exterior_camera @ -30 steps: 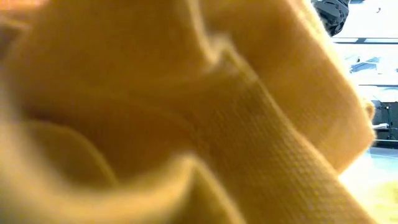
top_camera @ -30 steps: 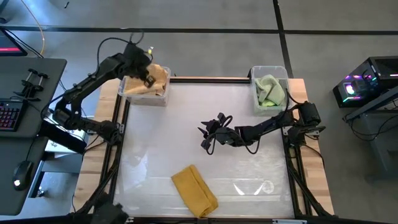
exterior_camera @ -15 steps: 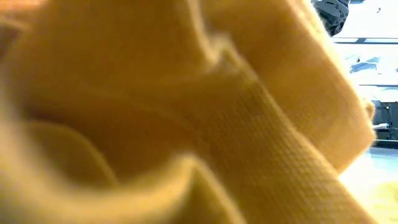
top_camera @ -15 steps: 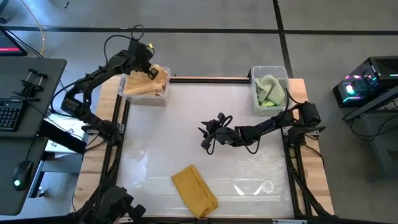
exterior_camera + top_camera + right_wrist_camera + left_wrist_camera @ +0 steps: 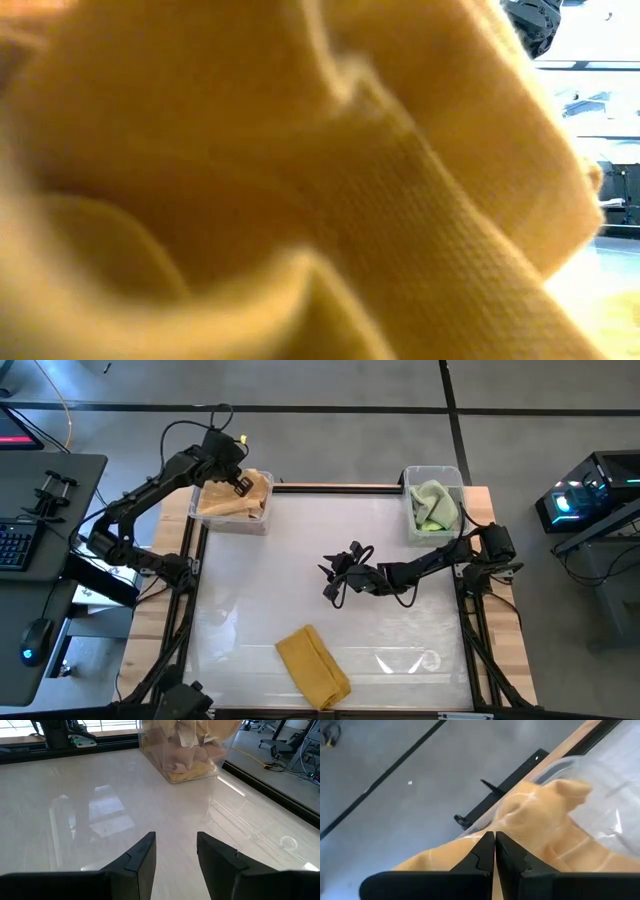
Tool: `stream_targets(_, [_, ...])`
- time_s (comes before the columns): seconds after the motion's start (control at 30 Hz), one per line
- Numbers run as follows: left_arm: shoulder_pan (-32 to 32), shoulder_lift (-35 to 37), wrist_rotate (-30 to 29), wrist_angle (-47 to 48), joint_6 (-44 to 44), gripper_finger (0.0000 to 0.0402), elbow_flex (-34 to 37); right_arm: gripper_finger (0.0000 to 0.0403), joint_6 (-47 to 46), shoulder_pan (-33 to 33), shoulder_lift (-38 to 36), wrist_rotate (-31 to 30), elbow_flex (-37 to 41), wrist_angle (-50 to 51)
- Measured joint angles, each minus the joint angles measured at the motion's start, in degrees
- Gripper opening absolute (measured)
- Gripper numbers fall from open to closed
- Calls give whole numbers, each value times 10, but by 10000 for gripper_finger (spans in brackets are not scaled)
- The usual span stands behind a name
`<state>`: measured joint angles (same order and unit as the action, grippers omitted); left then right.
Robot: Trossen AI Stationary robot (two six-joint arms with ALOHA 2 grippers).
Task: Sort towels by color in basket
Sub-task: Put the light yellow microfiber cloth into the left transparent bin
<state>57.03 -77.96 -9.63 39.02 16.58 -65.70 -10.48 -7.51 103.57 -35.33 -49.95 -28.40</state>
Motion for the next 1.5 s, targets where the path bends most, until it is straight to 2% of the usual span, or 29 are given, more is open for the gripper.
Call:
stream_targets(0.17, [-4,6,14,-9,2,2,20,137,0,0,0,0,0,0])
stream_targets(0.37, [19,5,11,-91,1,1,98,137,0,0,0,0,0,0])
stream_targets(0.67, [26,0,53,-107,10,0,153,137,0,1,0,0,0,1])
stream_targets(0.8, [29,0,80,-77,2,0,135,137,0,1,0,0,0,1])
stream_targets(1.03, [1,27,103,61,-53,0,25,137,0,1,0,0,0,1])
stream_targets(1.1, [-10,39,80,79,-62,0,7,137,0,1,0,0,0,1])
stream_targets(1.3, [-9,59,-122,62,-85,0,0,137,0,1,4,0,0,1])
stream_targets(1.5, [54,32,-151,35,-83,0,1,137,-17,1,16,13,0,-1])
